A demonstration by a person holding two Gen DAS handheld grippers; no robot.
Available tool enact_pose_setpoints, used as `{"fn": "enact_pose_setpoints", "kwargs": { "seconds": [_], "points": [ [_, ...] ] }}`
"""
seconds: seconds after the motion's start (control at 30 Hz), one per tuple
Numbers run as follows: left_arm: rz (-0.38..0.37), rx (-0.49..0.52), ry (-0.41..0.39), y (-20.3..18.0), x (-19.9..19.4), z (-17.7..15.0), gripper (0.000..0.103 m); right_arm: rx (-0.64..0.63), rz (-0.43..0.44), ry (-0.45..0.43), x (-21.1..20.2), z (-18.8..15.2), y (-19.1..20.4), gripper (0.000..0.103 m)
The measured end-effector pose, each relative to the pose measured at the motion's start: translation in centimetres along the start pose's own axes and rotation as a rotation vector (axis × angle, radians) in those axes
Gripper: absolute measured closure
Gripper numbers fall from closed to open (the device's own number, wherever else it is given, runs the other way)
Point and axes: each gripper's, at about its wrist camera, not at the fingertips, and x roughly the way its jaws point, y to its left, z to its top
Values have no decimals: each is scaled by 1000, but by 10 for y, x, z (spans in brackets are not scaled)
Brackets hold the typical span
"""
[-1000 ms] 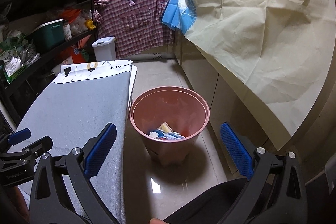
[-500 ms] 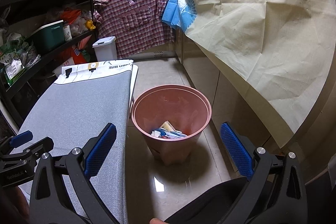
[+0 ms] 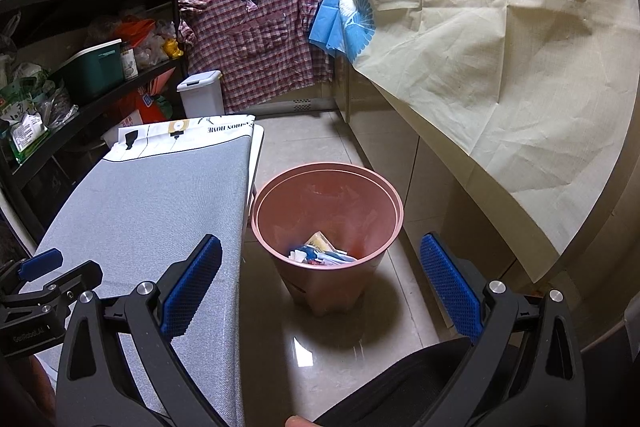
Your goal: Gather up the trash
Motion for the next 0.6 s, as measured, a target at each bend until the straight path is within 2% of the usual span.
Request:
{"fn": "enact_pose_setpoints", "kwargs": {
  "seconds": [0.6],
  "points": [
    [-1,5,-5,-1,-2,2,16,1,1,0,0,0,-1,5]
  ]
}}
